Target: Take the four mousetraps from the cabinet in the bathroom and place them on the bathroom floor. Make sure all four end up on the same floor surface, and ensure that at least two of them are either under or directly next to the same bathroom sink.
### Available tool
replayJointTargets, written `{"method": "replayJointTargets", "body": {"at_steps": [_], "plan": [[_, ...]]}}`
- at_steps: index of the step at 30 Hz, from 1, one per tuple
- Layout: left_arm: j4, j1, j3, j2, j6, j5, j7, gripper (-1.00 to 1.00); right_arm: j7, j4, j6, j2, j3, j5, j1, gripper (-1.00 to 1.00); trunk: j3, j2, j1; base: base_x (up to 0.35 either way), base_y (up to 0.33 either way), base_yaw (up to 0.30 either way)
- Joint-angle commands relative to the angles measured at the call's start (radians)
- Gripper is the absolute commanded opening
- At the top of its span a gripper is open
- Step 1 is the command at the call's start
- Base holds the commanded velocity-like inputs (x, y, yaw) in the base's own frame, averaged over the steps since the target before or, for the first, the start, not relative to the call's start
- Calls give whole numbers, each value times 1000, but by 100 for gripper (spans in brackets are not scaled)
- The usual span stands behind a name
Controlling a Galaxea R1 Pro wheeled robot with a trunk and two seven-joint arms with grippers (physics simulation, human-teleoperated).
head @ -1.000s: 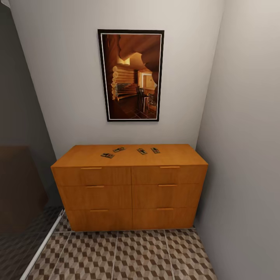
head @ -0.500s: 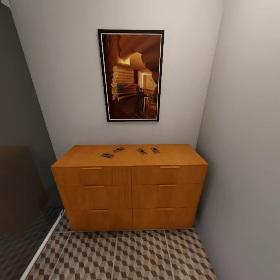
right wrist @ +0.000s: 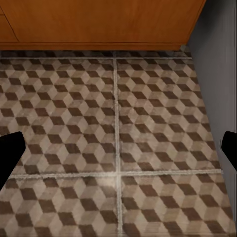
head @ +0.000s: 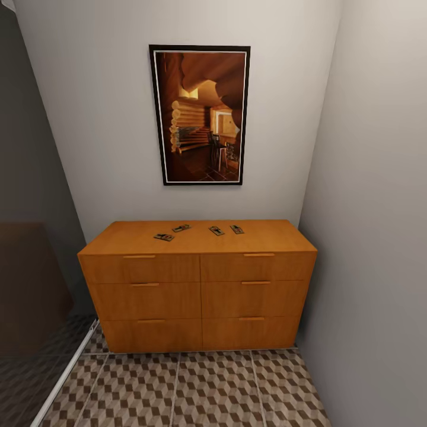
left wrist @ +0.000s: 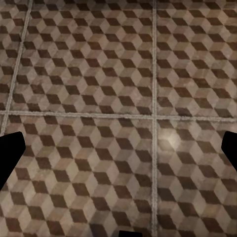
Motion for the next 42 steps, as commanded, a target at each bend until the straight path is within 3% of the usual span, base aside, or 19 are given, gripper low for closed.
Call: {"method": "replayJointTargets", "body": {"at_steps": [1, 5, 10, 15, 21, 23, 25, 29, 36, 42], "plan": [[-1, 0, 0, 0, -1, -2, 3, 100, -6, -1, -1, 0, -2, 3, -1, 100, -1, 0, 0, 0, 0, 0], [-2, 0, -1, -1, -1, -2, 3, 100, -35, -8, 29, 0, -2, 3, -14, 100, -1, 0, 0, 0, 0, 0], [-2, 0, -1, -2, -1, -2, 3, 100, -69, -22, 175, 0, -2, 6, -92, 100, -1, 0, 0, 0, 0, 0], [-1, 0, -2, -5, -1, -3, 2, 100, -77, -59, 352, -6, -1, 14, -223, 100, -1, 0, 0, 0, 0, 0], [3, 0, -3, -7, -1, -4, 3, 100, -78, -271, 532, -9, -1, 16, -268, 100, -1, 0, 0, 0, 0, 0], [11, 0, -2, -7, -1, -4, 3, 100, -77, -412, 667, -12, -1, 16, -274, 100, -1, 0, 0, 0, 0, 0], [20, 0, -1, -7, -1, -4, 2, 100, -76, -625, 870, -17, -2, 15, -278, 100, -1, 0, 0, 0, 0, 0], [25, 0, -1, -7, -1, -4, 2, 100, -77, -831, 1042, -19, -2, 15, -294, 100, -1, 0, 0, 0, 0, 0], [26, 0, -1, -7, -1, -4, 2, 100, -79, -952, 1219, -20, -2, 15, -405, 100, -1, 0, 0, 0, 0, 0], [27, 0, -2, -8, -1, -4, 2, 100, -82, -969, 1290, -21, -1, 15, -573, 100, -1, 0, 0, 0, 0, 0]]}}
